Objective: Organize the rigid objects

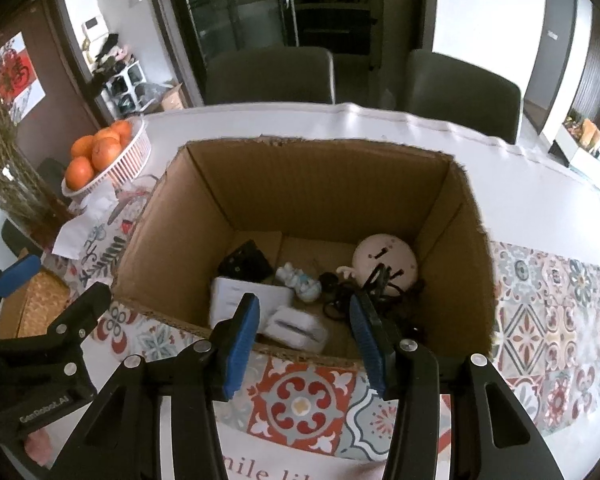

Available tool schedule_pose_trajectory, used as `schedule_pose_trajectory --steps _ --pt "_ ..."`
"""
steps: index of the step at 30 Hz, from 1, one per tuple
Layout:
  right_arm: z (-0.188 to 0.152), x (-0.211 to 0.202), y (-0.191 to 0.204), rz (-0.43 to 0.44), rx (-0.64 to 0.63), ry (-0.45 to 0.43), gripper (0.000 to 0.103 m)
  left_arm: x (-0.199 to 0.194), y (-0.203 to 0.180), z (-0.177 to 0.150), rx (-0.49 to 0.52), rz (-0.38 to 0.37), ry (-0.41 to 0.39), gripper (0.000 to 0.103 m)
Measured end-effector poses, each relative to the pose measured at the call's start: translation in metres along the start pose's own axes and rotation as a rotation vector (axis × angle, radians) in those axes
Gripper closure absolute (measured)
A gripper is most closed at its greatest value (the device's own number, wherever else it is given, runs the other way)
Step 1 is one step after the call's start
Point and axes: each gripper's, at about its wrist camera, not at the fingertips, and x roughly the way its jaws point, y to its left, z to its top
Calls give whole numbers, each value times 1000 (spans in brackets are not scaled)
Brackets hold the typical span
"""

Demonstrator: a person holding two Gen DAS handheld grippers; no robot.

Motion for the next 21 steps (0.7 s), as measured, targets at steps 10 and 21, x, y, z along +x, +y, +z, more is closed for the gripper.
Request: schedule_pose_trajectory --steps 10,21 --pt "-23 -46 4 -61 31 -106 53 -33 1 -20 5 -46 -38 0" --pt "-63 -70 15 -94 41 -144 51 -53 3 -56 45 -37 -64 0"
